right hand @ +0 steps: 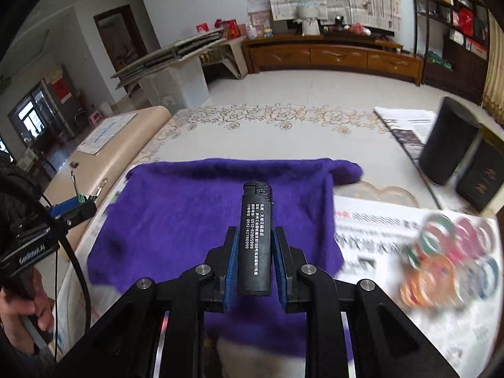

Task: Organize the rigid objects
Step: 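Carry the clip and lighter onto the purple towel and open both tools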

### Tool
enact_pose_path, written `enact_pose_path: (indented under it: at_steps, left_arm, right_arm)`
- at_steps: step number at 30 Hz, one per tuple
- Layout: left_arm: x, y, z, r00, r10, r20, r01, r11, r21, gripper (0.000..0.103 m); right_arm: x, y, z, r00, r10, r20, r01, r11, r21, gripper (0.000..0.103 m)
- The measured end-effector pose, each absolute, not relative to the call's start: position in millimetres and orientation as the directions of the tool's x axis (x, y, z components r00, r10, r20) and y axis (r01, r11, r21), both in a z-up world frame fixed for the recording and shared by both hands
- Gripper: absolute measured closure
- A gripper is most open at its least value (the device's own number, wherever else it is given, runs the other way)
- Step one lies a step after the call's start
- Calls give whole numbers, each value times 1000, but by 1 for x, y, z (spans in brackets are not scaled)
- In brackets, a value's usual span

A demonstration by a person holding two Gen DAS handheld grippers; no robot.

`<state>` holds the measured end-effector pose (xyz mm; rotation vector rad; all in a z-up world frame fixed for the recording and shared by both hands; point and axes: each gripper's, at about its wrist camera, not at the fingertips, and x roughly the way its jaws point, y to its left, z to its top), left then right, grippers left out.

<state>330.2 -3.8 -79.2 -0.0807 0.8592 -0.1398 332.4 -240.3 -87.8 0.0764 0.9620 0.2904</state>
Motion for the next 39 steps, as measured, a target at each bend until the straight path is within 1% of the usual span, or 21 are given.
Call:
enact_pose_path:
  at_steps: [6,10,16,21,22,24,25,27,29,30,31,32,33,34,35,36,37,39]
  left_arm:
    - [373,-24,-115,565,-167,-808,90,986,-141,64]
    - [392,-34,-133,520,-127,-845,79,992,-101,63]
    - [399,-39,-150,472,-78,-878,82,996,-45,63]
    - [397,-43,-151,473,-43,-880,85,996,-3,62]
    - [397,-44,-151,473,-33,-880,88,996,9,61]
    - [397,-44,-151,475,-9,-880,88,995,37,54]
    - [397,-44,-151,474,8,-880,83,995,54,47]
    - [397,-41,-151,471,16,-882,79,995,61,36]
    - [397,-36,-151,465,10,-885,70,996,48,30]
    - [395,-32,-151,466,-4,-885,65,997,29,29]
    - [393,-30,-149,468,-16,-884,61,998,15,28]
    - [389,-28,-147,472,-25,-881,56,998,1,23]
    - [384,-25,-142,485,-40,-874,50,999,-17,18]
    - [380,-23,-137,500,-46,-865,44,999,-28,15]
    - [374,-21,-131,516,-52,-855,37,999,-38,5]
    - [369,-20,-127,525,-65,-849,40,998,-52,0]
    - [362,-19,-120,533,-87,-841,45,996,-75,0]
    - [349,-19,-111,543,-105,-833,44,994,-97,0]
  right_arm:
    - [377,-218,-126,476,236,-847,-208,966,152,81]
    - [392,-211,-147,422,199,-885,-211,970,118,81]
    - [397,-208,-158,397,160,-904,-219,973,76,81]
    - [396,-203,-159,402,126,-907,-248,968,24,81]
    - [396,-201,-159,405,114,-907,-260,966,5,81]
    - [396,-199,-159,408,102,-907,-279,960,-18,81]
    - [397,-199,-160,408,100,-907,-286,958,-23,81]
    - [398,-200,-159,404,107,-908,-293,956,-18,80]
    - [398,-201,-159,394,119,-912,-293,956,-1,74]
    - [399,-202,-158,389,125,-913,-291,957,7,68]
    - [398,-204,-157,385,133,-913,-287,958,18,66]
    - [396,-207,-153,387,142,-911,-279,960,31,64]
    - [393,-210,-148,396,156,-905,-273,961,46,61]
    - [387,-214,-139,413,174,-894,-266,962,64,51]
    - [381,-217,-132,429,182,-885,-258,963,74,45]
    - [375,-220,-124,446,187,-875,-248,966,80,35]
    - [368,-224,-114,467,193,-863,-241,967,86,24]
    - [348,-233,-93,517,205,-831,-233,968,94,16]
